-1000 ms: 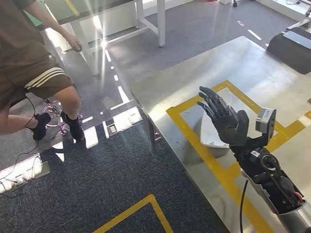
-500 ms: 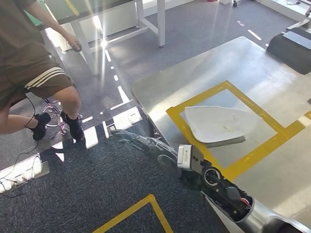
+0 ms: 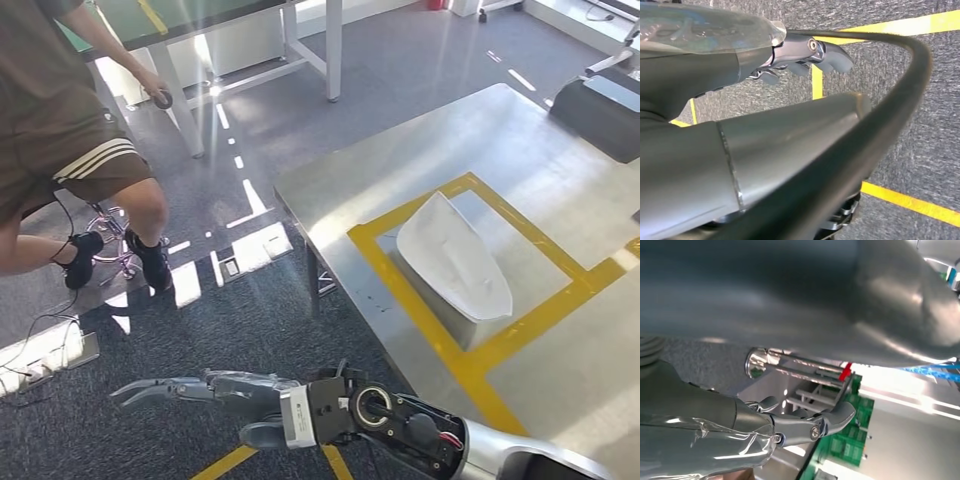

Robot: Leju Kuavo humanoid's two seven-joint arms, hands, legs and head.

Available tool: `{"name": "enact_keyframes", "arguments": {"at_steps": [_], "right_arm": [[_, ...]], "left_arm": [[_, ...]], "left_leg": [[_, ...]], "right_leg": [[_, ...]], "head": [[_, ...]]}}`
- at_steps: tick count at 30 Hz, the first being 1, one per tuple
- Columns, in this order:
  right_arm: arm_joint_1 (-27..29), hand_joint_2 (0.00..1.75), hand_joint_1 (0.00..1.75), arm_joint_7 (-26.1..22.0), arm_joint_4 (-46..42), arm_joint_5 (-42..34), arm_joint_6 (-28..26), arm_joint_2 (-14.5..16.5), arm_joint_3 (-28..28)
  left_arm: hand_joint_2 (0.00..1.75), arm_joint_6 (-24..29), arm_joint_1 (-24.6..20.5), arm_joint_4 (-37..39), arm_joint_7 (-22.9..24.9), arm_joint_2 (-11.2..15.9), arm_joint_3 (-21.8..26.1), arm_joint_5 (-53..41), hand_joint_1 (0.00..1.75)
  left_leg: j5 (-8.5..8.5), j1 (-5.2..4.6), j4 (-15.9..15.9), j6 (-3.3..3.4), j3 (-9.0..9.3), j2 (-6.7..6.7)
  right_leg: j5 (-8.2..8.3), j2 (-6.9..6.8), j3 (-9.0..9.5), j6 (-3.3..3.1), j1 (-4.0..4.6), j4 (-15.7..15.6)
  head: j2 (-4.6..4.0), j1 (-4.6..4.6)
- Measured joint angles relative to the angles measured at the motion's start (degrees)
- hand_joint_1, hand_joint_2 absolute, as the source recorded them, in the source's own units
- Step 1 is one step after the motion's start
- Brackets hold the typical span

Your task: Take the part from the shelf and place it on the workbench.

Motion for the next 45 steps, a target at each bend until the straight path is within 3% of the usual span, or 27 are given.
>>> {"name": "enact_keyframes", "arguments": {"at_steps": [2,3,4,5,7,9,11,13,14,16,18,19,20,22,24,26,27,29,31,33,34,36,38,40,42,43,45], "right_arm": [[-0.24,0.00,0.00,-0.17,0.67,-0.33,0.06,0.10,1.09],[-0.29,0.00,0.00,-0.23,0.96,-0.41,0.10,0.12,1.54],[-0.36,0.00,0.00,-0.27,1.20,-0.44,0.12,0.16,1.91],[-0.47,0.00,0.00,-0.31,1.39,-0.44,0.14,0.21,2.22],[-0.71,0.00,0.00,-0.46,1.75,-0.47,0.14,0.36,2.75],[-0.89,0.00,0.00,-0.75,2.08,-0.74,0.30,0.50,3.14],[-1.06,0.00,0.00,-1.03,2.33,-1.18,0.55,0.62,3.48],[-1.26,0.00,0.00,-1.20,2.53,-1.44,0.63,0.78,3.75],[-1.36,0.00,0.00,-1.30,2.62,-1.52,0.63,0.86,3.83],[-1.49,0.00,0.00,-1.54,2.81,-1.67,0.57,0.94,3.96],[-1.53,0.00,0.00,-1.72,3.00,-1.86,0.46,0.95,4.11],[-1.57,0.00,0.00,-1.78,3.06,-1.98,0.39,0.95,4.19],[-1.64,0.00,0.00,-1.84,3.10,-2.09,0.30,0.95,4.27],[-1.81,0.00,0.00,-1.94,3.12,-2.26,0.09,0.98,4.38],[-1.90,0.00,0.00,-2.05,3.13,-2.36,-0.17,1.01,4.46],[-1.96,0.00,0.00,-2.13,3.13,-2.42,-0.37,1.01,4.52],[-1.99,0.00,0.00,-2.13,3.13,-2.42,-0.43,1.01,4.55],[-2.08,0.00,0.00,-2.19,3.13,-2.45,-0.46,1.01,4.57],[-2.01,0.00,0.00,-2.22,3.18,-2.52,-0.50,0.97,4.60],[-1.84,0.00,0.00,-2.22,3.27,-2.56,-0.55,0.89,4.65],[-1.79,0.00,0.00,-2.22,3.30,-2.57,-0.55,0.85,4.66],[-1.79,0.00,0.00,-2.22,3.32,-2.57,-0.56,0.84,4.69],[-1.80,0.00,0.00,-2.23,3.34,-2.57,-0.56,0.82,4.71],[-1.74,0.00,0.00,-2.23,3.37,-2.58,-0.59,0.79,4.76],[-1.73,0.00,0.00,-2.25,3.37,-2.63,-0.63,0.77,4.80],[-1.76,0.00,0.00,-2.25,3.36,-2.68,-0.64,0.77,4.82],[-1.84,0.00,0.00,-2.27,3.31,-2.79,-0.68,0.77,4.81]], "left_arm": [[0.00,0.01,0.05,0.00,0.03,-0.10,-0.01,0.09,0.00],[0.00,0.01,0.10,0.00,0.05,-0.18,-0.01,0.13,0.00],[0.00,0.01,0.15,0.00,0.06,-0.26,-0.01,0.15,0.00],[0.00,0.02,0.19,0.00,0.07,-0.33,-0.01,0.15,0.00],[0.00,0.10,0.14,0.01,0.08,-0.27,-0.01,0.19,0.00],[0.00,0.29,0.03,0.02,0.13,-0.16,-0.01,0.27,0.00],[0.00,0.44,0.14,0.02,0.22,-0.17,-0.01,0.34,0.00],[0.00,0.51,0.29,0.02,0.32,-0.23,-0.02,0.39,0.00],[0.00,0.55,0.25,0.02,0.36,-0.28,-0.03,0.41,0.00],[0.00,0.59,0.13,0.02,0.40,-0.40,-0.03,0.45,0.00],[0.00,0.62,0.21,0.02,0.43,-0.49,-0.03,0.52,0.00],[0.00,0.64,0.31,0.02,0.44,-0.51,-0.03,0.55,0.00],[0.00,0.67,0.40,0.02,0.45,-0.51,-0.03,0.57,0.00],[0.00,0.71,0.38,0.02,0.44,-0.30,-0.03,0.53,0.00],[0.00,0.75,0.06,0.02,0.44,0.00,-0.03,0.43,0.00],[0.00,0.78,-0.06,0.02,0.46,0.16,-0.03,0.36,0.00],[0.00,0.80,0.07,0.02,0.51,0.16,-0.04,0.35,0.00],[0.00,0.90,0.26,0.02,0.61,0.11,-0.04,0.34,0.00],[0.00,0.95,0.20,0.02,0.64,-0.07,-0.05,0.32,0.00],[0.00,0.93,0.12,0.02,0.64,-0.31,-0.05,0.31,0.00],[0.00,0.93,0.14,0.02,0.64,-0.42,-0.06,0.31,0.00],[0.00,0.93,0.23,0.02,0.66,-0.56,-0.07,0.31,0.00],[0.00,0.93,0.17,0.02,0.66,-0.49,-0.07,0.31,0.00],[0.00,0.93,0.09,0.02,0.66,-0.33,-0.07,0.28,0.00],[0.00,0.94,0.35,0.02,0.66,-0.26,-0.08,0.25,0.00],[0.00,0.95,0.56,0.02,0.67,-0.26,-0.09,0.23,0.00],[0.00,0.96,0.66,0.01,0.68,-0.28,-0.11,0.23,0.00]], "left_leg": [[-0.18,0.24,0.01,-0.11,0.17,-0.33],[-0.33,0.42,0.04,-0.29,0.34,-0.62],[-0.53,0.64,0.09,-0.57,0.60,-0.96],[-0.79,0.90,0.20,-0.94,0.93,-1.33],[-1.31,1.22,0.61,-1.78,1.22,-2.11],[-1.32,1.28,1.04,-2.61,0.66,-2.79],[-1.07,1.41,1.10,-3.33,0.11,-3.30],[-2.00,1.53,2.89,-3.79,-0.80,-2.30],[-3.27,1.54,5.65,-3.93,-2.22,-1.48],[-6.44,1.52,13.92,-3.97,-6.87,-0.17],[-7.36,1.38,19.17,-3.63,-10.35,0.00],[-6.19,1.18,18.56,-3.29,-10.43,0.04],[-4.16,0.84,15.75,-2.82,-9.30,0.22],[-0.18,-0.42,7.40,-1.55,-5.39,2.37],[1.09,-1.52,2.50,-0.68,-3.20,4.50],[1.06,-1.69,1.59,-0.48,-3.07,3.99],[1.25,-1.45,1.14,-0.47,-2.80,3.38],[1.62,-0.79,0.18,-0.39,-2.02,2.23],[1.71,-0.38,-0.10,-0.32,-1.65,0.96],[1.66,-0.13,-0.06,-0.34,-1.57,-0.59],[1.59,0.06,0.00,-0.44,-1.48,-1.39],[1.27,0.60,0.37,-0.94,-1.26,-3.00],[0.89,0.90,1.21,-1.79,-1.58,-4.49],[1.07,1.01,1.72,-2.68,-2.45,-5.75],[1.44,1.15,2.32,-3.39,-3.34,-6.64],[1.16,1.04,3.79,-3.67,-4.03,-6.04],[-1.20,0.84,9.99,-4.03,-6.78,-3.22]], "right_leg": [[-1.91,-0.01,-3.54,0.41,-0.22,6.47],[-1.37,-0.01,-4.18,0.62,-0.37,7.18],[0.32,0.02,-3.66,0.84,-0.55,5.57],[2.77,0.16,-2.22,1.10,-0.77,2.13],[5.77,1.43,1.03,1.46,-1.14,-4.68],[5.77,2.44,2.40,0.80,-1.03,-7.39],[5.65,2.06,2.51,-0.25,-0.78,-7.84],[5.65,1.27,2.77,-1.04,-0.73,-8.11],[5.61,0.70,2.94,-1.47,-0.64,-8.26],[5.42,-0.58,3.09,-2.12,-0.13,-8.35],[5.16,-1.79,3.23,-2.58,0.42,-8.35],[5.02,-2.31,3.39,-2.79,0.63,-8.35],[4.86,-2.81,3.62,-2.98,0.80,-8.36],[4.49,-3.80,4.09,-3.16,1.07,-8.41],[4.20,-4.81,4.27,-3.04,1.29,-8.50],[4.01,-6.00,4.44,-2.78,1.44,-8.71],[3.74,-5.92,4.50,-2.57,1.45,-8.55],[1.92,-3.68,3.52,-2.03,1.40,-5.73],[-1.39,-1.03,0.18,-1.49,1.10,1.34],[-3.00,-0.48,-2.95,-1.00,0.73,7.12],[-2.16,-0.42,-3.21,-0.73,0.52,7.14],[2.14,0.30,-0.83,-0.07,-0.10,1.09],[4.80,3.03,2.17,0.39,-0.78,-5.61],[4.79,4.72,3.11,-0.09,-0.90,-7.57],[5.00,3.73,3.18,-1.01,-0.81,-7.70],[5.08,3.08,3.33,-1.35,-0.83,-7.82],[5.19,1.66,3.72,-1.95,-0.81,-8.23]], "head": [[0.00,0.10],[0.00,0.13],[0.00,0.16],[0.00,0.18],[0.00,0.27],[0.00,0.28],[0.00,0.19],[0.00,-0.14],[0.00,-0.36],[0.00,-0.69],[0.00,-0.69],[0.00,-0.68],[0.00,-0.67],[0.00,-0.69],[0.00,-0.70],[0.00,-0.68],[0.00,-0.66],[0.00,-0.56],[0.00,-0.29],[0.00,-0.04],[0.00,-0.01],[0.00,0.09],[0.00,0.24],[0.00,0.28],[0.00,0.17],[0.00,-0.02],[0.00,-0.72]]}}
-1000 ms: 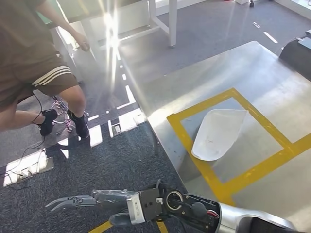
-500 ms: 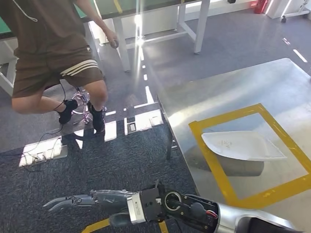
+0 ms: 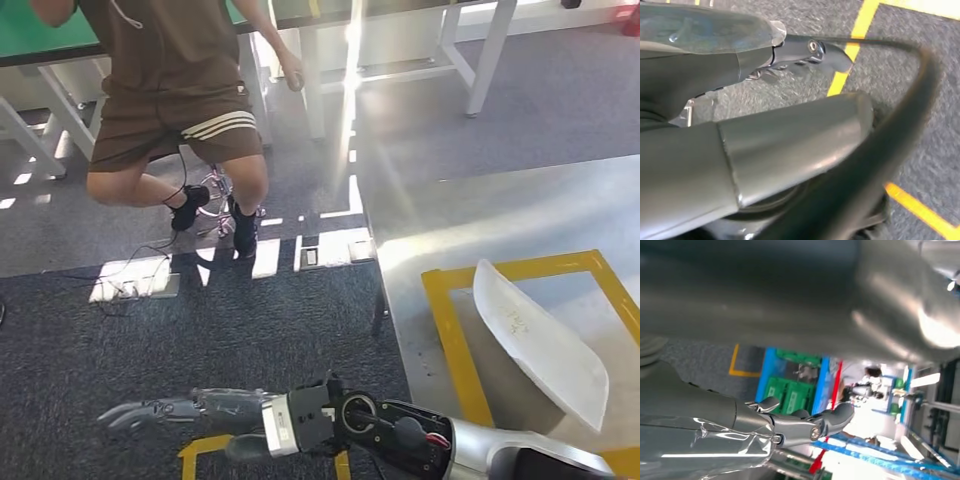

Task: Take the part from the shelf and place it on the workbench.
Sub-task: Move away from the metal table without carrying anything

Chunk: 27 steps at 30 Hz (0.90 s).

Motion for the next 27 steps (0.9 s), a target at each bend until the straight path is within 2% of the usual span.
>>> {"name": "enact_keyframes", "arguments": {"at_steps": [1,2,3,4,5,6,8,9,10,11,12,14,16,18,19,20,21,22,23,24,25,27], "right_arm": [[-0.03,0.00,0.00,-0.01,-0.03,-0.06,-0.02,-0.01,-0.01],[-0.07,0.00,0.00,-0.02,-0.06,-0.12,-0.04,-0.03,-0.02],[-0.09,0.00,0.00,-0.02,-0.08,-0.18,-0.05,-0.05,-0.03],[-0.09,0.00,0.00,-0.02,-0.08,-0.26,-0.11,-0.08,-0.02],[-0.10,0.00,0.00,-0.02,-0.09,-0.34,-0.20,-0.09,-0.02],[-0.12,0.00,0.00,-0.02,-0.12,-0.40,-0.31,-0.09,-0.04],[-0.22,0.00,0.00,-0.03,-0.28,-0.46,-0.50,-0.10,-0.14],[-0.24,0.00,0.00,-0.06,-0.40,-0.48,-0.58,-0.14,-0.23],[-0.24,0.00,0.00,-0.10,-0.51,-0.50,-0.64,-0.20,-0.36],[-0.22,0.00,0.00,-0.14,-0.62,-0.53,-0.69,-0.27,-0.51],[-0.20,0.00,0.00,-0.20,-0.77,-0.55,-0.73,-0.33,-0.68],[-0.21,0.00,0.00,-0.31,-1.06,-0.60,-0.74,-0.47,-0.99],[-0.08,0.00,0.00,-0.41,-1.28,-0.63,-0.87,-0.82,-1.29],[0.26,0.00,0.00,-0.42,-1.38,-0.63,-1.06,-1.33,-1.57],[0.42,0.00,0.00,-0.41,-1.40,-0.63,-1.18,-1.57,-1.70],[0.51,0.00,0.00,-0.39,-1.49,-0.63,-1.36,-1.77,-1.85],[0.56,0.00,0.00,-0.38,-1.63,-0.63,-1.56,-1.93,-2.04],[0.58,0.00,0.00,-0.38,-1.83,-0.63,-1.77,-2.08,-2.26],[0.62,0.00,0.00,-0.40,-2.03,-0.63,-1.97,-2.25,-2.49],[0.73,0.00,0.00,-0.47,-2.28,-0.64,-2.12,-2.42,-2.74],[0.97,0.00,0.00,-0.57,-2.53,-0.66,-2.26,-2.60,-3.02],[1.40,0.00,0.00,-0.81,-3.03,-0.73,-2.44,-2.87,-3.61]], "left_arm": [[0.00,-0.01,-0.10,-0.01,0.00,-0.07,-0.01,0.00,0.00],[0.00,-0.01,-0.25,-0.01,0.00,-0.09,-0.01,0.01,0.00],[0.00,-0.02,-0.34,-0.01,0.00,-0.14,-0.01,0.01,0.00],[0.00,-0.02,-0.37,-0.01,0.00,-0.18,-0.01,0.03,0.00],[0.00,-0.03,-0.34,-0.01,-0.01,-0.21,-0.01,0.04,0.00],[0.00,-0.02,-0.30,-0.01,-0.02,-0.21,-0.02,0.06,0.00],[0.00,0.00,-0.35,-0.01,-0.07,-0.03,-0.03,0.08,0.00],[0.00,0.02,-0.49,-0.01,-0.10,0.10,-0.02,0.10,0.00],[0.00,0.03,-0.61,0.00,-0.12,0.22,-0.02,0.16,0.00],[0.00,0.05,-0.65,0.01,-0.13,0.33,-0.01,0.23,0.00],[0.00,0.07,-0.61,0.01,-0.13,0.39,-0.01,0.31,0.00],[0.00,0.13,-0.34,0.02,-0.13,0.43,-0.01,0.45,0.00],[0.00,0.15,-0.35,0.01,-0.14,0.33,-0.01,0.48,0.00],[0.00,0.13,-0.51,0.00,-0.21,0.14,-0.01,0.39,0.00],[0.00,0.10,-0.52,-0.01,-0.24,0.02,-0.02,0.34,0.00],[0.00,0.08,-0.48,0.00,-0.26,-0.06,-0.02,0.30,0.00],[0.00,0.07,-0.44,0.00,-0.26,-0.12,-0.03,0.25,0.00],[0.00,0.04,-0.40,0.01,-0.26,-0.14,-0.04,0.18,0.00],[0.00,0.04,-0.43,0.01,-0.26,-0.07,-0.04,0.12,0.00],[0.00,0.03,-0.49,0.01,-0.25,-0.01,-0.05,0.07,0.00],[0.00,0.02,-0.52,0.02,-0.25,0.07,-0.05,0.03,0.00],[0.00,0.02,-0.19,0.02,-0.20,0.22,-0.08,-0.01,0.00]], "left_leg": [[-1.87,-0.09,3.84,-0.10,-1.88,1.65],[-3.61,-0.04,7.26,-0.09,-3.72,2.60],[-4.64,-0.04,9.49,0.02,-5.03,3.07],[-4.59,-0.10,9.91,0.24,-5.35,3.27],[-3.49,-0.20,8.28,0.55,-4.53,3.37],[-1.61,-0.41,4.77,0.96,-2.64,3.63],[1.65,-1.32,-3.60,2.05,1.90,5.68],[2.39,-1.81,-6.45,2.53,3.37,6.75],[2.52,-2.22,-7.93,2.87,4.03,7.46],[2.39,-2.45,-8.46,3.03,4.13,7.44],[2.53,-2.26,-8.80,3.14,4.26,6.90],[2.82,-1.77,-9.73,3.32,4.90,5.92],[2.95,-1.35,-10.22,3.52,5.36,4.96],[2.92,-1.20,-10.18,3.67,5.41,3.64],[2.87,-1.12,-10.15,3.65,5.46,2.92],[2.81,-0.99,-10.08,3.57,5.55,2.21],[2.70,-0.81,-9.94,3.40,5.66,1.51],[2.50,-0.63,-9.69,3.11,5.70,0.83],[2.29,-0.53,-9.27,2.77,5.58,0.16],[2.17,-0.45,-8.82,2.43,5.28,-0.49],[2.16,-0.40,-8.48,2.08,4.90,-1.03],[2.45,-0.41,-8.34,1.52,4.35,-1.91]], "right_leg": [[-0.02,-0.74,0.05,-0.21,0.22,-0.11],[-0.03,-1.49,0.03,-0.39,0.44,-0.17],[-0.08,-2.24,-0.03,-0.53,0.65,-0.18],[-0.14,-2.96,-0.04,-0.67,0.83,-0.18],[-0.22,-3.60,0.02,-0.79,0.96,-0.18],[-0.30,-4.19,0.14,-0.90,1.06,-0.20],[-0.53,-5.19,0.37,-0.96,1.28,-0.21],[-0.63,-5.63,0.39,-0.90,1.39,-0.24],[-0.73,-6.13,0.39,-0.77,1.47,-0.27],[-0.83,-6.66,0.42,-0.62,1.56,-0.32],[-0.96,-6.96,0.54,-0.42,1.57,-0.35],[-2.03,-5.60,0.21,0.05,1.55,1.05],[-5.02,-3.15,-2.33,0.53,1.40,6.78],[-7.85,-2.32,-5.99,0.95,1.21,14.11],[-7.88,-2.23,-6.99,1.14,1.12,15.75],[-6.76,-2.17,-6.97,1.32,1.04,15.18],[-4.69,-2.01,-5.93,1.49,0.92,12.47],[-2.42,-1.40,-4.32,1.71,0.72,8.52],[-0.84,-0.32,-2.75,1.87,0.48,4.85],[-0.01,0.66,-1.49,1.77,0.31,2.19],[0.09,1.40,-0.84,1.54,0.25,0.80],[-0.13,1.42,-0.56,0.66,0.31,0.46]], "head": [[0.00,-0.34],[0.00,-0.53],[0.00,-0.54],[0.00,-0.56],[0.00,-0.55],[0.00,-0.55],[0.00,-0.56],[0.00,-0.56],[0.00,-0.51],[0.00,-0.47],[0.00,-0.41],[0.00,-0.36],[0.00,-0.16],[0.00,0.09],[0.00,0.13],[0.00,0.15],[0.00,0.18],[0.00,0.22],[0.00,0.27],[0.00,0.29],[0.00,0.31],[0.00,0.37]]}}
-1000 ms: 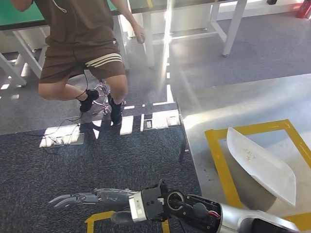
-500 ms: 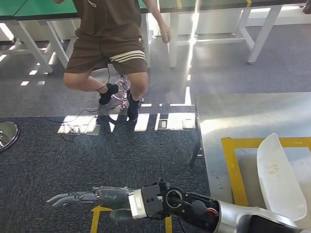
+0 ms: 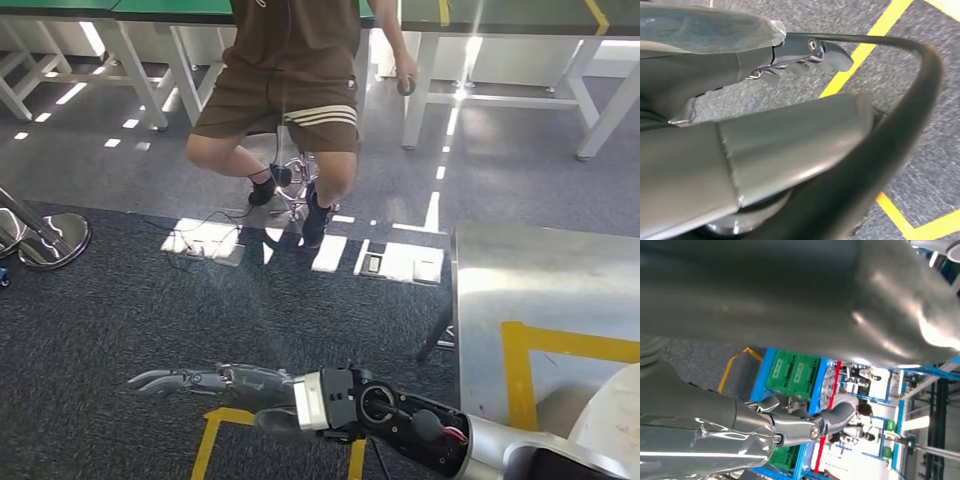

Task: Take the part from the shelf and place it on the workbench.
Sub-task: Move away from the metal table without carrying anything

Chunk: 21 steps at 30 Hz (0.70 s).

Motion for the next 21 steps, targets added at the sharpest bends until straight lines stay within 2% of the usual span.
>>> {"name": "enact_keyframes", "arguments": {"at_steps": [1,3,5,6,7,8,9,11,12,13,14,16,17,18,19,21], "right_arm": [[0.13,0.00,0.00,-0.09,-0.27,-0.04,-0.05,-0.08,-0.31],[0.23,0.00,0.00,-0.23,-0.87,-0.12,-0.09,-0.18,-0.86],[0.50,0.00,0.00,-0.30,-1.31,-0.20,-0.10,-0.28,-1.37],[0.67,0.00,0.00,-0.31,-1.41,-0.25,-0.10,-0.37,-1.55],[0.85,0.00,0.00,-0.31,-1.49,-0.28,-0.10,-0.47,-1.66],[0.99,0.00,0.00,-0.31,-1.58,-0.30,-0.09,-0.57,-1.74],[1.06,0.00,0.00,-0.31,-1.71,-0.31,-0.09,-0.66,-1.83],[1.09,0.00,0.00,-0.28,-1.95,-0.34,-0.08,-0.75,-2.14],[1.08,0.00,0.00,-0.23,-2.07,-0.34,-0.08,-0.81,-2.33],[1.07,0.00,0.00,-0.21,-2.21,-0.36,-0.09,-0.90,-2.53],[1.06,0.00,0.00,-0.20,-2.35,-0.36,-0.09,-0.99,-2.73],[1.03,0.00,0.00,-0.20,-2.69,-0.38,-0.08,-1.10,-3.00],[0.99,0.00,0.00,-0.19,-2.83,-0.38,-0.08,-1.11,-3.09],[0.96,0.00,0.00,-0.19,-2.98,-0.38,-0.08,-1.13,-3.16],[0.96,0.00,0.00,-0.19,-3.11,-0.38,-0.08,-1.16,-3.23],[1.09,0.00,0.00,-0.17,-3.25,-0.38,-0.14,-1.38,-3.38]], "left_arm": [[0.00,0.01,0.34,0.01,0.05,0.02,-0.02,0.00,0.00],[0.00,0.02,0.73,0.02,0.17,0.02,-0.06,0.01,0.00],[0.00,-0.01,0.39,0.02,0.20,-0.05,-0.08,0.00,0.00],[0.00,-0.02,0.09,0.01,0.20,-0.09,-0.08,-0.01,0.00],[0.00,-0.04,-0.13,0.01,0.19,-0.14,-0.08,-0.01,0.00],[0.00,-0.05,-0.28,0.00,0.19,-0.20,-0.08,-0.01,0.00],[0.00,-0.05,-0.34,0.00,0.19,-0.23,-0.09,-0.02,0.00],[0.00,-0.05,-0.33,-0.02,0.19,-0.38,-0.10,-0.04,0.00],[0.00,-0.05,-0.38,-0.03,0.19,-0.42,-0.11,-0.05,0.00],[0.00,-0.05,-0.43,-0.05,0.18,-0.49,-0.12,-0.07,0.00],[0.00,-0.05,-0.50,-0.07,0.18,-0.53,-0.13,-0.08,0.00],[0.00,-0.05,-0.50,-0.07,0.18,-0.32,-0.14,-0.09,0.00],[0.00,-0.05,-0.46,-0.07,0.17,-0.22,-0.14,-0.09,0.00],[0.00,-0.05,-0.42,-0.07,0.18,-0.15,-0.14,-0.09,0.00],[0.00,-0.05,-0.39,-0.07,0.18,-0.09,-0.14,-0.10,0.00],[0.00,-0.05,-0.37,-0.07,0.18,-0.09,-0.14,-0.14,0.00]], "left_leg": [[-0.08,-0.10,0.14,-0.29,-0.08,0.32],[-1.55,-0.32,2.91,-0.84,-1.29,2.29],[-4.44,0.03,9.86,-1.31,-5.03,4.26],[-5.52,0.37,13.47,-1.50,-7.26,4.53],[-5.80,0.74,15.73,-1.71,-8.90,4.64],[-5.09,1.11,15.99,-1.96,-9.53,4.80],[-3.45,1.49,13.98,-2.24,-8.93,5.11],[0.31,2.02,6.44,-2.96,-5.52,7.03],[1.34,2.06,3.41,-3.01,-4.09,7.80],[1.62,1.95,1.72,-2.85,-3.25,8.31],[1.24,1.74,1.32,-2.47,-3.01,8.24],[0.86,1.60,1.30,-1.37,-2.76,6.98],[0.69,1.60,1.22,-0.90,-2.50,6.48],[0.59,1.59,1.11,-0.43,-2.25,6.05],[0.49,1.61,1.02,0.01,-2.01,5.68],[0.28,1.31,1.02,0.64,-1.81,4.90]], "right_leg": [[0.13,-0.23,0.05,-0.35,-0.14,-0.16],[0.34,-0.57,0.33,-1.03,-0.61,-0.58],[0.28,-1.26,0.52,-1.47,-0.77,-0.79],[0.15,-1.80,0.55,-1.57,-0.77,-0.80],[0.01,-2.40,0.61,-1.60,-0.77,-0.80],[-0.20,-3.03,0.71,-1.55,-0.80,-0.79],[-0.44,-3.64,0.88,-1.36,-0.88,-0.78],[-1.08,-4.71,1.33,-0.61,-0.92,-0.72],[-1.47,-5.23,1.55,-0.10,-0.81,-0.66],[-1.83,-5.72,1.79,0.37,-0.62,-0.70],[-2.15,-6.19,1.99,0.76,-0.46,-0.87],[-2.70,-7.03,2.72,1.41,-0.58,-1.30],[-3.32,-6.78,2.87,1.63,-0.75,-0.86],[-4.45,-6.22,2.48,1.74,-0.83,0.69],[-6.10,-5.40,1.29,1.71,-0.82,3.54],[-9.75,-4.06,-2.91,1.35,-0.45,11.65]], "head": [[0.00,-0.01],[0.00,-0.51],[0.00,-0.95],[0.00,-0.95],[0.00,-0.94],[0.00,-0.93],[0.00,-0.94],[0.00,-1.04],[0.00,-1.01],[0.00,-0.84],[0.00,-0.58],[0.00,0.02],[0.00,0.22],[0.00,0.38],[0.00,0.62],[0.00,1.11]]}}
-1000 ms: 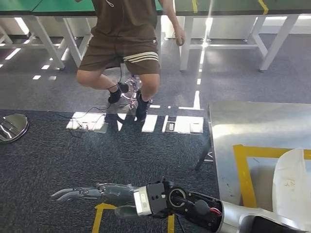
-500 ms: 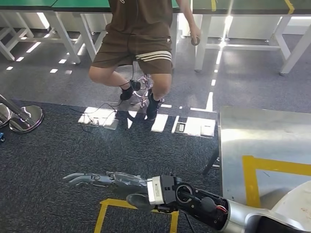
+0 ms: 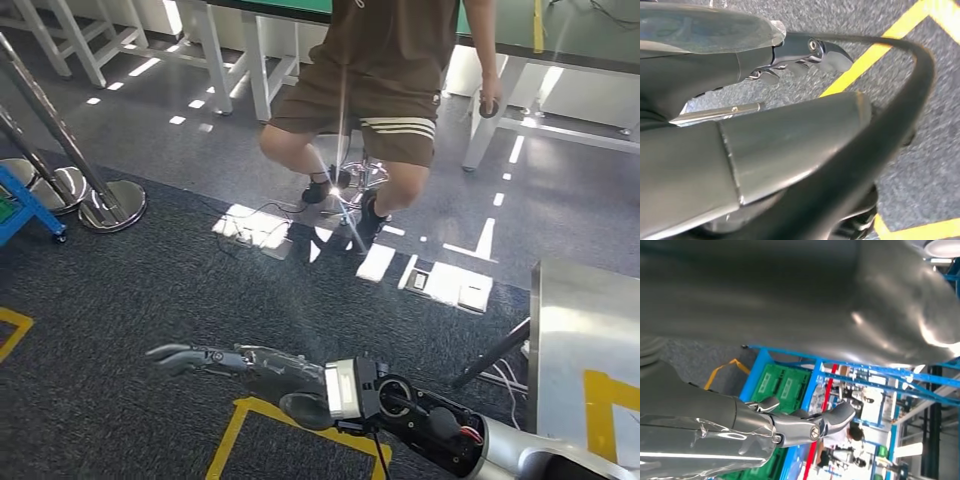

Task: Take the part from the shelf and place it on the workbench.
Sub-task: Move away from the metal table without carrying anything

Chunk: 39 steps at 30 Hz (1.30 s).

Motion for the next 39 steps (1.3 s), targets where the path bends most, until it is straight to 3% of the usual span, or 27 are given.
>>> {"name": "enact_keyframes", "arguments": {"at_steps": [1,2,3,4,6,8,10,11,13,15,17,18,19,20,22,24,26,27,29,31,32,33,34,36,37,39], "right_arm": [[0.11,0.00,0.00,0.02,-0.02,0.00,-0.08,-0.15,-0.08],[0.20,0.00,0.00,0.03,-0.05,0.00,-0.17,-0.28,-0.19],[0.26,0.00,0.00,0.05,-0.14,0.00,-0.27,-0.39,-0.32],[0.28,0.00,0.00,0.07,-0.28,0.00,-0.37,-0.48,-0.50],[0.30,0.00,0.00,0.11,-0.69,0.00,-0.65,-0.71,-0.89],[0.52,0.00,0.00,0.04,-1.06,-0.03,-1.05,-0.97,-1.34],[0.84,0.00,0.00,-0.22,-1.51,-0.09,-1.30,-1.11,-1.96],[0.94,0.00,0.00,-0.42,-1.75,-0.13,-1.35,-1.15,-2.31],[1.13,0.00,0.00,-0.77,-2.23,-0.13,-1.40,-1.19,-2.97],[1.57,0.00,0.00,-1.00,-2.57,-0.13,-1.47,-1.32,-3.70],[2.02,0.00,0.00,-1.08,-2.78,-0.13,-1.51,-1.49,-4.33],[2.15,0.00,0.00,-1.12,-2.89,-0.13,-1.51,-1.56,-4.58],[2.20,0.00,0.00,-1.15,-3.05,-0.13,-1.51,-1.61,-4.86],[2.21,0.00,0.00,-1.16,-3.28,-0.13,-1.51,-1.64,-5.13],[2.23,0.00,0.00,-1.15,-3.76,-0.11,-1.51,-1.69,-5.66],[2.25,0.00,0.00,-1.04,-3.97,-0.11,-1.50,-1.75,-5.96],[2.24,0.00,0.00,-0.94,-4.08,-0.20,-1.40,-1.81,-6.15],[2.20,0.00,0.00,-0.94,-4.17,-0.28,-1.33,-1.84,-6.28],[2.12,0.00,0.00,-0.92,-4.31,-0.44,-1.22,-1.93,-6.56],[2.19,0.00,0.00,-0.91,-4.30,-0.50,-1.16,-2.14,-6.72],[2.28,0.00,0.00,-0.90,-4.29,-0.53,-1.16,-2.27,-6.76],[2.33,0.00,0.00,-0.90,-4.29,-0.57,-1.16,-2.39,-6.81],[2.35,0.00,0.00,-0.90,-4.29,-0.61,-1.19,-2.47,-6.91],[2.41,0.00,0.00,-0.93,-4.28,-0.70,-1.31,-2.65,-7.28],[2.54,0.00,0.00,-0.98,-4.34,-0.78,-1.39,-2.73,-7.54],[3.00,0.00,0.00,-1.14,-4.45,-0.95,-1.50,-2.90,-8.08]], "left_arm": [[0.00,0.00,0.01,0.00,0.01,0.00,0.00,-0.03,0.00],[0.00,0.00,0.03,0.00,0.01,0.00,0.00,-0.05,0.00],[0.00,0.00,0.04,0.00,0.02,-0.01,0.00,-0.06,0.00],[0.00,0.00,0.04,0.00,0.02,-0.02,0.00,-0.06,0.00],[0.00,0.00,0.01,0.00,0.02,-0.05,-0.01,-0.06,0.00],[0.00,0.00,0.00,0.00,0.08,-0.05,-0.02,-0.05,0.00],[0.00,0.00,0.23,0.01,0.20,0.14,-0.03,-0.04,0.00],[0.00,0.00,0.40,0.01,0.24,0.19,-0.03,-0.05,0.00],[0.00,0.00,0.45,0.01,0.26,0.24,-0.04,-0.08,0.00],[0.00,-0.05,0.28,0.00,0.23,0.15,-0.05,-0.11,0.00],[0.00,-0.14,0.20,0.00,0.19,0.09,-0.06,-0.12,0.00],[0.00,-0.17,0.22,0.00,0.17,0.06,-0.07,-0.12,0.00],[0.00,-0.17,0.24,0.00,0.17,0.07,-0.08,-0.11,0.00],[0.00,-0.17,0.25,0.00,0.17,0.11,-0.08,-0.11,0.00],[0.00,-0.09,0.10,0.00,0.17,0.39,-0.09,-0.09,0.00],[0.00,0.04,-0.04,0.00,0.20,0.61,-0.08,0.07,0.00],[0.00,0.16,0.06,0.00,0.32,0.63,-0.08,0.37,0.00],[0.00,0.23,0.14,0.00,0.39,0.63,-0.08,0.51,0.00],[0.00,0.45,0.14,0.00,0.48,0.46,-0.08,0.77,0.00],[0.00,0.60,0.00,0.00,0.50,0.26,-0.07,0.91,0.00],[0.00,0.61,-0.02,0.00,0.50,0.15,-0.07,0.94,0.00],[0.00,0.61,0.00,0.00,0.50,0.03,-0.07,0.96,0.00],[0.00,0.61,0.03,0.00,0.50,-0.08,-0.07,0.96,0.00],[0.00,0.59,0.07,0.01,0.50,-0.15,-0.07,0.92,0.00],[0.00,0.57,0.02,0.01,0.49,-0.09,-0.07,0.88,0.00],[0.00,0.55,0.01,0.02,0.48,0.11,-0.07,0.79,0.00]], "left_leg": [[-0.09,-0.18,0.01,0.16,0.10,-0.53],[-0.19,-0.34,0.01,0.26,0.24,-1.14],[-0.29,-0.46,0.03,0.29,0.45,-1.83],[-0.40,-0.52,0.05,0.25,0.70,-2.50],[-0.65,-0.63,0.20,-0.05,0.96,-3.81],[-0.55,-0.66,0.23,-0.62,0.73,-5.03],[-0.17,-0.57,-0.07,-1.32,0.52,-6.08],[-0.28,-0.62,0.09,-1.62,0.42,-5.65],[-2.08,-0.77,3.19,-2.19,-1.03,-3.03],[-5.46,-0.72,10.43,-2.66,-4.69,-0.30],[-6.90,-0.59,15.69,-2.80,-7.49,0.33],[-6.11,-0.59,15.36,-2.70,-7.37,0.41],[-4.42,-0.65,12.78,-2.44,-6.04,0.54],[-2.38,-0.85,8.74,-1.97,-3.91,1.00],[0.01,-1.61,1.45,-0.82,-0.07,2.73],[0.16,-2.24,-0.99,-0.12,1.03,3.49],[0.41,-2.11,-1.72,0.20,1.36,2.74],[0.56,-1.85,-2.26,0.36,1.78,2.42],[0.82,-1.31,-3.14,0.67,2.55,1.77],[0.78,-1.24,-3.19,0.85,2.69,0.87],[0.74,-1.20,-3.16,0.85,2.73,0.36],[0.67,-1.11,-3.08,0.77,2.79,-0.17],[0.55,-0.94,-2.92,0.59,2.86,-0.72],[0.09,-0.56,-2.19,-0.15,2.84,-1.83],[-0.17,-0.48,-1.56,-0.59,2.60,-2.38],[-0.22,-0.50,-0.95,-1.35,2.01,-3.23]], "right_leg": [[-0.85,0.28,-1.91,-0.18,0.17,3.20],[-0.51,0.45,-2.98,-0.38,0.32,4.49],[1.06,0.62,-2.98,-0.61,0.44,3.48],[3.49,0.98,-2.01,-0.85,0.53,0.45],[7.86,3.13,0.65,-1.24,0.44,-7.14],[9.32,4.84,2.09,-1.51,0.34,-10.71],[9.54,4.29,2.50,-1.93,0.37,-11.13],[9.71,3.77,2.68,-2.20,0.34,-11.42],[10.01,2.61,3.07,-2.70,0.19,-12.06],[10.02,1.33,3.16,-2.97,0.43,-12.24],[9.89,0.06,3.16,-3.20,0.64,-12.25],[9.82,-0.44,3.21,-3.26,0.73,-12.25],[9.75,-0.86,3.31,-3.30,0.83,-12.25],[9.66,-1.21,3.46,-3.31,0.93,-12.28],[9.43,-1.85,3.65,-3.13,1.21,-12.34],[9.26,-2.56,3.76,-2.76,1.29,-12.46],[9.01,-2.90,4.01,-2.29,1.24,-12.56],[8.45,-2.36,3.88,-2.02,1.24,-11.92],[5.75,-0.61,1.87,-1.54,1.19,-7.15],[2.63,0.28,-1.82,-1.17,1.07,0.39],[2.18,0.37,-3.17,-0.96,0.92,2.81],[2.87,0.41,-3.57,-0.73,0.74,3.16],[4.63,0.47,-2.90,-0.46,0.50,1.26],[8.58,1.37,0.22,0.18,-0.05,-6.00],[9.54,2.07,1.56,0.20,-0.23,-9.02],[9.43,2.99,2.67,-0.34,-0.15,-11.11]], "head": [[0.00,0.21],[0.00,0.34],[0.00,0.41],[0.00,0.47],[0.00,0.64],[0.00,0.55],[0.00,0.34],[0.00,0.24],[0.00,-0.46],[0.00,-1.14],[0.00,-1.21],[0.00,-1.24],[0.00,-1.25],[0.00,-1.27],[0.00,-1.23],[0.00,-1.20],[0.00,-1.19],[0.00,-1.14],[0.00,-0.90],[0.00,-0.67],[0.00,-0.60],[0.00,-0.57],[0.00,-0.54],[0.00,-0.43],[0.00,-0.33],[0.00,-0.24]]}}
